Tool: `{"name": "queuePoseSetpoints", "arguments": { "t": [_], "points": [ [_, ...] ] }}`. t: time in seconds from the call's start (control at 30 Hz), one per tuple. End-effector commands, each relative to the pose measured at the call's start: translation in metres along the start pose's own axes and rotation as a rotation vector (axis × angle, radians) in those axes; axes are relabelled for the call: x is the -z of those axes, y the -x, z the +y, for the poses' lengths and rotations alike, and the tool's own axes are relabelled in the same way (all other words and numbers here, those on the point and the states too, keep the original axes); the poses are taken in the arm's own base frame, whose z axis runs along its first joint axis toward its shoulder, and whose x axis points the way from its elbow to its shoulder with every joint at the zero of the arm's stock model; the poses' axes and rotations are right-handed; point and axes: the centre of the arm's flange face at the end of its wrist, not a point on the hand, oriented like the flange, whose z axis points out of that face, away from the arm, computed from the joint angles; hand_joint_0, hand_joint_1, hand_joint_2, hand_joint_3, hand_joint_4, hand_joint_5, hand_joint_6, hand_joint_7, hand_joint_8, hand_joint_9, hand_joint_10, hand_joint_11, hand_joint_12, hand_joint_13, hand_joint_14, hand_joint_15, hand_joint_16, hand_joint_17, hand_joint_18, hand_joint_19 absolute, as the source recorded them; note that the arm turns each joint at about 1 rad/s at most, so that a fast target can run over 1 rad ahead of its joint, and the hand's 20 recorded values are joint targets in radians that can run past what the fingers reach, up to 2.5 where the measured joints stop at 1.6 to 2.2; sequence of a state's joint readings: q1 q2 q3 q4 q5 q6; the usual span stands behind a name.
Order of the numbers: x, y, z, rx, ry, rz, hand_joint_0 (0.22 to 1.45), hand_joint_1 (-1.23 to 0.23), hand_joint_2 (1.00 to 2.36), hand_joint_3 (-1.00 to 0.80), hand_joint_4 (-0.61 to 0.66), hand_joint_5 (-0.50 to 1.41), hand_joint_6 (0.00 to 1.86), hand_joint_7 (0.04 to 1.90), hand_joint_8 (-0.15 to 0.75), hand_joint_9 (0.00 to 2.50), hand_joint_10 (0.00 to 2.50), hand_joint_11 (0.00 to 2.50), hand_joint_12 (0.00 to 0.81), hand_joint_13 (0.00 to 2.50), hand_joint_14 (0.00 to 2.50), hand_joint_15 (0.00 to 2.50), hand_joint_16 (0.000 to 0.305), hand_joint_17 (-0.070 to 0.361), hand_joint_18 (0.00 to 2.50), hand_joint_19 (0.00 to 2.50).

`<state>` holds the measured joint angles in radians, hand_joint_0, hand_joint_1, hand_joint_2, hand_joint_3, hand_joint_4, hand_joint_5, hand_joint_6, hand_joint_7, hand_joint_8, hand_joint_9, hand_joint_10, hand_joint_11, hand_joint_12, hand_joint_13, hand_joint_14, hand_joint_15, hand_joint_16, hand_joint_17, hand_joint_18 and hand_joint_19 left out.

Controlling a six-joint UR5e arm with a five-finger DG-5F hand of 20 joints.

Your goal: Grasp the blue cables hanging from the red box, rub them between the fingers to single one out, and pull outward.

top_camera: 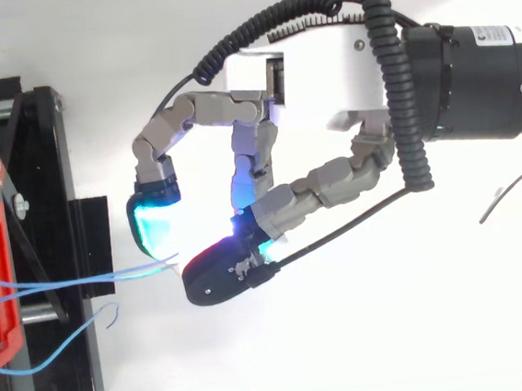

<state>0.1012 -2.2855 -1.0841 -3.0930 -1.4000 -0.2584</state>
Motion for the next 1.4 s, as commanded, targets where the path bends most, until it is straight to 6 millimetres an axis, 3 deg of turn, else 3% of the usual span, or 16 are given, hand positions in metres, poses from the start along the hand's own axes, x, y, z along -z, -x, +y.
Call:
{"name": "queuePoseSetpoints", "arguments": {
  "t": [0.0,0.57,0.7,1.0,1.2,1.23,1.37],
  "points": [
    [0.0004,-0.0002,-0.0006,0.002,-0.004,0.002,0.59,-0.8,1.01,-0.05,-0.1,-0.02,0.82,1.17,0.326,1.47,0.02,0.75,0.461,1.27,0.02,0.54,0.062,0.139,1.14,0.56],
    [0.0024,-0.0002,-0.0026,0.008,-0.024,0.005,0.58,-0.87,1.0,0.08,-0.14,0.02,0.78,1.22,0.349,1.67,0.02,0.7,0.488,1.35,0.02,0.53,0.07,0.156,1.2,0.49],
    [0.0024,-0.0002,-0.0026,0.01,-0.024,0.005,0.55,-0.85,1.09,0.05,-0.13,0.02,0.78,1.23,0.354,1.7,0.02,0.71,0.498,1.37,0.02,0.53,0.071,0.16,1.22,0.49],
    [0.0024,-0.0002,-0.0026,0.011,-0.024,0.005,0.53,-0.78,1.12,0.0,-0.13,0.02,0.78,1.24,0.352,1.71,0.03,0.7,0.501,1.36,0.02,0.53,0.073,0.164,1.23,0.49],
    [0.0032,-0.0012,-0.0031,0.014,-0.031,0.007,0.54,-0.73,1.07,-0.06,-0.11,0.01,0.78,1.22,0.352,1.7,0.03,0.7,0.504,1.33,0.02,0.52,0.073,0.165,1.2,0.51],
    [0.0032,-0.0012,-0.0031,0.014,-0.031,0.007,0.56,-0.72,1.0,-0.06,-0.1,0.01,0.78,1.22,0.35,1.7,0.03,0.7,0.501,1.33,0.02,0.52,0.073,0.164,1.19,0.51],
    [0.0032,-0.0012,-0.0031,0.014,-0.031,0.007,0.56,-0.7,1.01,-0.13,-0.1,0.0,0.79,1.21,0.347,1.69,0.03,0.71,0.491,1.32,0.02,0.52,0.071,0.159,1.17,0.52]
  ]
}}
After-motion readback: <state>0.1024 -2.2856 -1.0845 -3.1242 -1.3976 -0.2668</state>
